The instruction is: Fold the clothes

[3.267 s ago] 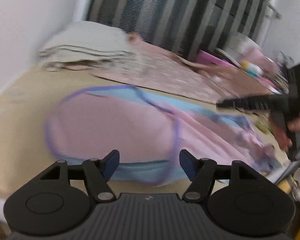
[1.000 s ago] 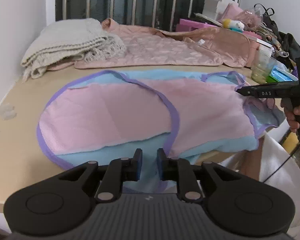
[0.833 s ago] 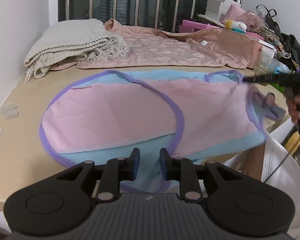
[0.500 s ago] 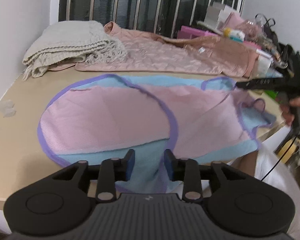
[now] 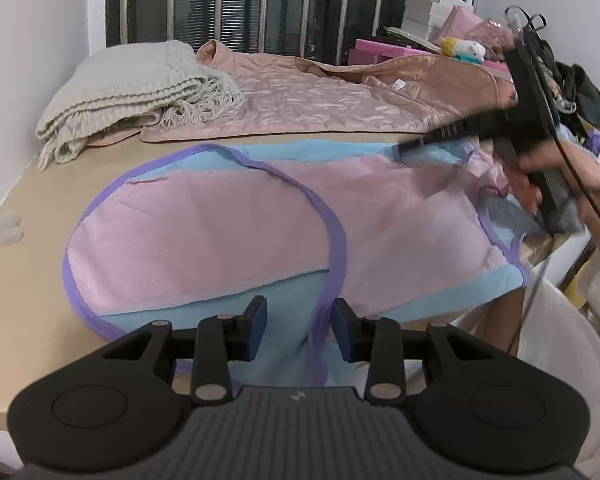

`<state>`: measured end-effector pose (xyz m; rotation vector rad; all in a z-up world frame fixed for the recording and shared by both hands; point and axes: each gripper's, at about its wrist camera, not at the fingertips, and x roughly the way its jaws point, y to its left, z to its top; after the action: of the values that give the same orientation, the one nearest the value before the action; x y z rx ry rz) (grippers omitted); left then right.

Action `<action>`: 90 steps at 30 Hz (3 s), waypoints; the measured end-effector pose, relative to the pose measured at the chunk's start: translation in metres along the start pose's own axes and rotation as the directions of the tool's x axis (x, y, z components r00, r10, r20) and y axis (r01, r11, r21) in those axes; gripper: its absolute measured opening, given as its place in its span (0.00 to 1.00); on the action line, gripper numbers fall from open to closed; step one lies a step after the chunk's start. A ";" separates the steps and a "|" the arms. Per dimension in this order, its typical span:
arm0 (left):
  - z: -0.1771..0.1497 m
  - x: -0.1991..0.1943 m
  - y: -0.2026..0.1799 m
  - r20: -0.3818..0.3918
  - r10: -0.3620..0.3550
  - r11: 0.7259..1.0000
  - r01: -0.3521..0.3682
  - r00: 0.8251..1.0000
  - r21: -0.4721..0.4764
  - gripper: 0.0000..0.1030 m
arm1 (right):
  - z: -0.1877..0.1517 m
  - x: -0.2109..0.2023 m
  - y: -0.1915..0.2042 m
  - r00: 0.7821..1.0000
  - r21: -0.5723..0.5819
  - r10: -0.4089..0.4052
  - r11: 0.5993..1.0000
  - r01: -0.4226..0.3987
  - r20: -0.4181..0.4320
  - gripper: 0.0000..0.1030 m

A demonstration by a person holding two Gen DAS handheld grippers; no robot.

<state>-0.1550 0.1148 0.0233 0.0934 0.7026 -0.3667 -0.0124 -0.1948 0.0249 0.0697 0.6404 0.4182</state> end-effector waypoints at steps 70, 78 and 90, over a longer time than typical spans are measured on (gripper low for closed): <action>-0.043 -0.018 -0.071 0.109 -0.036 0.774 -0.041 0.993 0.632 0.39 | -0.111 -0.113 0.063 0.965 -0.590 0.251 0.769 -0.246 -0.075 0.00; -0.045 -0.001 -0.071 0.080 -0.013 0.737 -0.045 0.997 0.675 0.17 | -0.119 -0.108 0.065 0.978 -0.689 0.195 0.699 -0.191 -0.073 0.15; 0.039 -0.027 0.000 0.000 -0.231 0.871 0.206 0.973 0.446 0.04 | -0.051 -0.116 0.040 0.916 -0.565 0.378 0.730 -0.385 -0.136 0.02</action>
<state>-0.1500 0.1146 0.0709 0.4402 0.5661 -0.7443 -0.1400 -0.2079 0.0572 -0.3996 0.4809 1.0094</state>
